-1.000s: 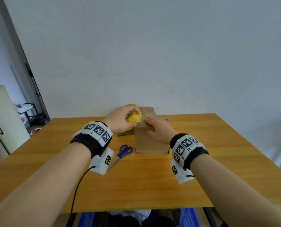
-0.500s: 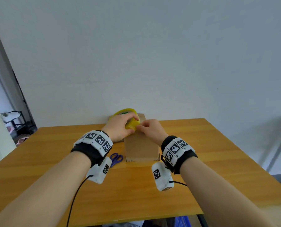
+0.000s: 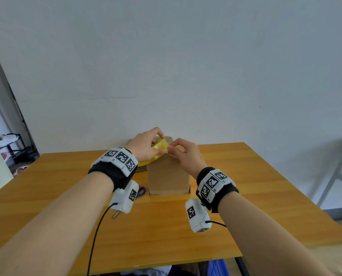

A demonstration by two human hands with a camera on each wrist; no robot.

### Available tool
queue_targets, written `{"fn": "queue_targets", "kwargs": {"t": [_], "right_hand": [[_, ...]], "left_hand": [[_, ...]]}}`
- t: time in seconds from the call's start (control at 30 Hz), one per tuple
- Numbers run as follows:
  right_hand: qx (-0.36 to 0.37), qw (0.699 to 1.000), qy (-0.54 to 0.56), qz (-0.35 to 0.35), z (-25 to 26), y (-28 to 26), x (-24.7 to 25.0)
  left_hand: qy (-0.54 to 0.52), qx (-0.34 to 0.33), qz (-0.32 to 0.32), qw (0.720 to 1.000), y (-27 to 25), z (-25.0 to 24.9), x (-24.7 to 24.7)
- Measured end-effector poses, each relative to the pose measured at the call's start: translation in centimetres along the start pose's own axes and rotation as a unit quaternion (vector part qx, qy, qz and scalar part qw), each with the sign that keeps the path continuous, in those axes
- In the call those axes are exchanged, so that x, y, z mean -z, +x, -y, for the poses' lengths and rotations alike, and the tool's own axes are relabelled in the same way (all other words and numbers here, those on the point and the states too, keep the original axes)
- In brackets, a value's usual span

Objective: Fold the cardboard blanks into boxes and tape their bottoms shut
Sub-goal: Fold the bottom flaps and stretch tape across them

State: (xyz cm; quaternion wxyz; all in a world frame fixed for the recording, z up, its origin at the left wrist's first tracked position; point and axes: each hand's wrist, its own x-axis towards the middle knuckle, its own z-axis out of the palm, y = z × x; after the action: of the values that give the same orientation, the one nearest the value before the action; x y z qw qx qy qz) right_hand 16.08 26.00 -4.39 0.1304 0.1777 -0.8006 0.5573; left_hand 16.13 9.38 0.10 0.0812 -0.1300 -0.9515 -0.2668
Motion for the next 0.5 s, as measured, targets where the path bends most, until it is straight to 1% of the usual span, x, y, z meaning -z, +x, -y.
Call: {"fn": "queue_targets", "kwargs": {"t": [0.13, 0.3, 0.37, 0.4, 0.43, 0.5], "right_hand": [[-0.004, 1.000, 0.003, -0.003, -0.1, 0.1, 0.1], [-0.060, 0.998, -0.008, -0.013, -0.1, 0.4, -0.2], [-0.072, 0.996, 0.038, -0.030, 0.0, 0.5, -0.1], [-0.074, 0.995, 0.062, -0.039, 0.0, 0.6, 0.0], [-0.067, 0.995, 0.063, -0.040, 0.1, 0.7, 0.2], [-0.039, 0.999, 0.023, -0.013, 0.2, 0.9, 0.4]], "left_hand": [[0.009, -0.005, 0.013, 1.000, 0.3, 0.1, 0.1], [0.017, -0.024, 0.001, 1.000, 0.4, -0.1, -0.1], [0.035, -0.030, 0.002, 0.999, 0.3, -0.5, -0.1], [0.042, -0.031, 0.006, 0.999, 0.3, -0.7, -0.2], [0.048, -0.033, 0.010, 0.998, 0.2, -0.8, -0.2], [0.051, -0.040, 0.021, 0.998, 0.1, -0.9, -0.2]]}}
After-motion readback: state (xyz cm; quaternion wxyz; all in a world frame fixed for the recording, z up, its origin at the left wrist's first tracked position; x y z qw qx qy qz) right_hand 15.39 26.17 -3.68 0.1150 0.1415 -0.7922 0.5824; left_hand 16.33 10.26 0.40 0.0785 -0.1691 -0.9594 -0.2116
